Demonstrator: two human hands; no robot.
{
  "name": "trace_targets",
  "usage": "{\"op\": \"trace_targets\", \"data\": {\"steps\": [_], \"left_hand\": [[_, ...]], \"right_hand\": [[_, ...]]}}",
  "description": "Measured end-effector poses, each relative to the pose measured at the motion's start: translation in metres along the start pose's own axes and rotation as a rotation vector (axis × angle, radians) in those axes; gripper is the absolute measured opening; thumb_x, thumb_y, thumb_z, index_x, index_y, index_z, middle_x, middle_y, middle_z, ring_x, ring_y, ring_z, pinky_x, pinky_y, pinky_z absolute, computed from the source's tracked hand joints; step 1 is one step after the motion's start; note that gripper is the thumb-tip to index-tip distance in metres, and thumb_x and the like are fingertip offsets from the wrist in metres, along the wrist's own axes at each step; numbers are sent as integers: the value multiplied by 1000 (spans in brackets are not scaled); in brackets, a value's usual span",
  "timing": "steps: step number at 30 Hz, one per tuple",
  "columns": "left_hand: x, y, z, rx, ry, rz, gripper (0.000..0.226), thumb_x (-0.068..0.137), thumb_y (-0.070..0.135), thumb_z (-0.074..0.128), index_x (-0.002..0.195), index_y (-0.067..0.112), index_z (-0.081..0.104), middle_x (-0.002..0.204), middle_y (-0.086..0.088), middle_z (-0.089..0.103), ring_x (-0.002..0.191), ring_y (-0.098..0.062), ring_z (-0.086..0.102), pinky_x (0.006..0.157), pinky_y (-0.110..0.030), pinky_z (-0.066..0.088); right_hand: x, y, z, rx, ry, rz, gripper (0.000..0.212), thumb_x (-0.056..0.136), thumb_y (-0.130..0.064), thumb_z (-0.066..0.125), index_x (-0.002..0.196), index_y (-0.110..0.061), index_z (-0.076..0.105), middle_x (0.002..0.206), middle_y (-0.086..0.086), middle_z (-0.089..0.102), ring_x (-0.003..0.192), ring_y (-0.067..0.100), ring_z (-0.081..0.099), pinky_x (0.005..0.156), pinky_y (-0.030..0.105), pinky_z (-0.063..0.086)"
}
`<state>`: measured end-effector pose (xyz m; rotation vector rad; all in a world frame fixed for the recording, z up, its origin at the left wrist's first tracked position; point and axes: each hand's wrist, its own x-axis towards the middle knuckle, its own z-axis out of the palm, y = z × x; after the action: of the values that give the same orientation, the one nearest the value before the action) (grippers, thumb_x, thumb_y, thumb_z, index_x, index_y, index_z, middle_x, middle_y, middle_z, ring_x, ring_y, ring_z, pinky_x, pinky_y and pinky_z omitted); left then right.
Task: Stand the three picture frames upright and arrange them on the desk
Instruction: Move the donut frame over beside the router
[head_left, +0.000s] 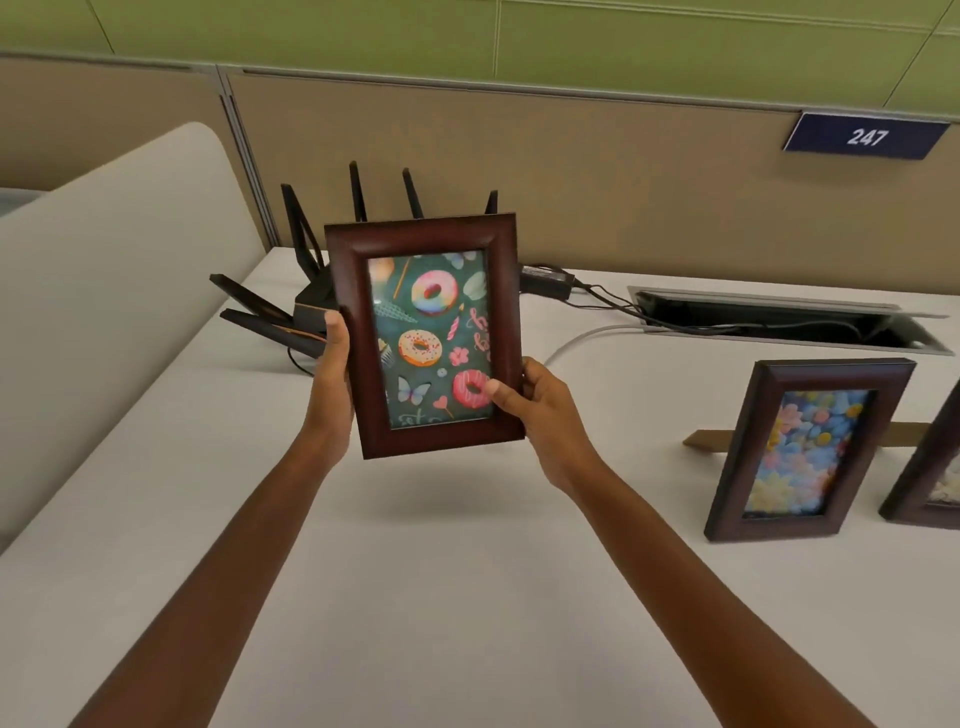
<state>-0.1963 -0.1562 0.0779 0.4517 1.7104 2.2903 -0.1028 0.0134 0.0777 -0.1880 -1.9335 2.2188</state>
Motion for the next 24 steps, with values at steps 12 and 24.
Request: {"op": "trace_targets", "data": {"steps": [12,24], "left_hand": [[21,-6,-95,-40,230,14,56,93,54,19,93,32,71,88,13,77,83,-7,72,63,-24,60],[25,-20,-132,-82,305,9,58,94,51,16,92,37,72,91,16,76,87,-4,71,68,-24,60]], "right_hand": [[70,61,98,-44,-71,148,35,88,-14,55,121,-6,47,125,20,56,113,32,57,92,41,51],[93,91,127,-150,-133,179,34,90,-14,53,121,-2,44,125,22,55,114,36,54,98,50,47]]}}
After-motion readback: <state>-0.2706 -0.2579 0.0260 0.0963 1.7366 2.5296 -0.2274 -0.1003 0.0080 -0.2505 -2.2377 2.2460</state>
